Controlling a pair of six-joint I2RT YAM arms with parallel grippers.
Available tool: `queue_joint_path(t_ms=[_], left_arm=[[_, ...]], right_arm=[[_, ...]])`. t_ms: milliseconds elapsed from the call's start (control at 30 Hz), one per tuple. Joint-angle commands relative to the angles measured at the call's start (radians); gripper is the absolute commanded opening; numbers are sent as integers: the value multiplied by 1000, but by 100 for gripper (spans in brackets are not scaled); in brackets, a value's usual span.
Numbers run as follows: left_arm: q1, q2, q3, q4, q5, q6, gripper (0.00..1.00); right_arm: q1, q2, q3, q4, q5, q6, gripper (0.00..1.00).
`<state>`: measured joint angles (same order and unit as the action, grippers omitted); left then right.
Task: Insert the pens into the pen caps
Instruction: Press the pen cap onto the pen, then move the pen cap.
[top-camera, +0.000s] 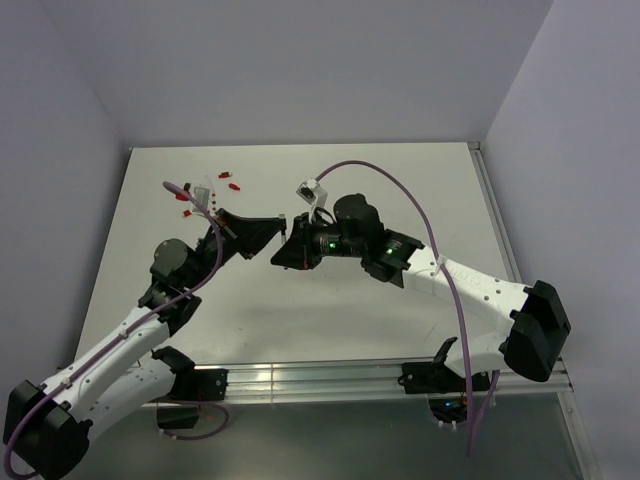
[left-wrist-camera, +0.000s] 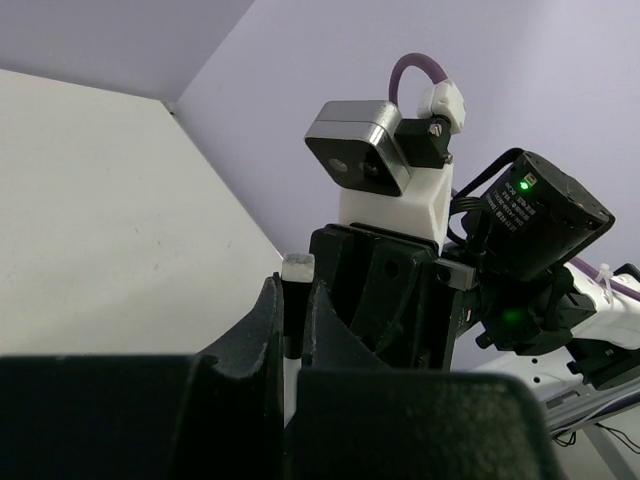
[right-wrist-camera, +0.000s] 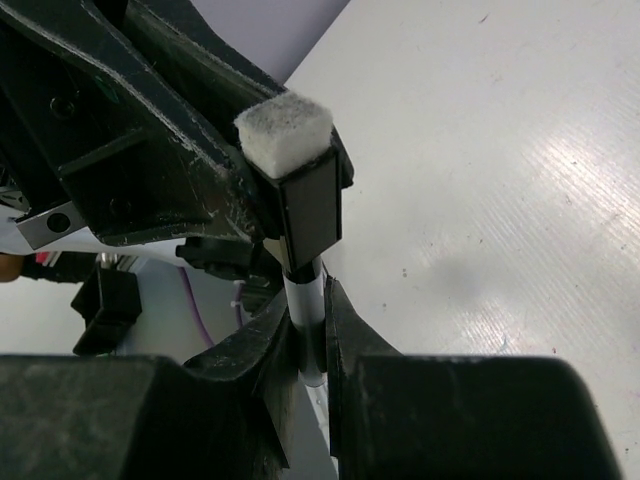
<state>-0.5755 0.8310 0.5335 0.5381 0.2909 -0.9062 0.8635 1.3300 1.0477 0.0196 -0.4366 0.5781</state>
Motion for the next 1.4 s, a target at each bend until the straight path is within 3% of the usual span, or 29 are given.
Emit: queue_joint_path(t_ms=[0, 233, 400, 567, 633, 733, 833, 867, 933, 1100, 1267, 1367], left_arm=[[-107, -3, -52, -179, 329, -23, 0], [-110, -30, -9, -243, 265, 7, 0], [-110, -6, 118, -395, 73, 61, 0], [-107, 55, 284, -475, -117, 128, 11], [-107, 92, 328, -512, -212, 148, 22], [-84, 143, 416, -535, -283, 161, 28], [-32, 177, 485, -602, -286, 145, 32], [-6, 181, 503, -610, -286, 136, 38], [69, 194, 528, -624, -277, 113, 33], [184, 194, 556, -693, -237, 136, 35], [224, 143, 494, -695, -200, 148, 36], [241, 132, 474, -717, -188, 179, 35]], right_arm=[[-107, -8, 153, 312, 208, 5, 0], [-110, -23, 150, 270, 196, -11, 0], [-110, -34, 141, 194, 177, -14, 0], [-107, -48, 114, 89, 165, -30, 0], [-107, -60, 104, 45, 177, -44, 0], [-109, -72, 91, -10, 200, -57, 0], [-110, -63, 103, -68, 222, -67, 0], [-112, -48, 113, -81, 225, -76, 0], [-122, -23, 145, -133, 240, -83, 0], [-224, 162, 267, -286, 240, -127, 0], [-326, 421, 468, -408, 349, -165, 0], [-359, 606, 644, -570, 435, -191, 0]])
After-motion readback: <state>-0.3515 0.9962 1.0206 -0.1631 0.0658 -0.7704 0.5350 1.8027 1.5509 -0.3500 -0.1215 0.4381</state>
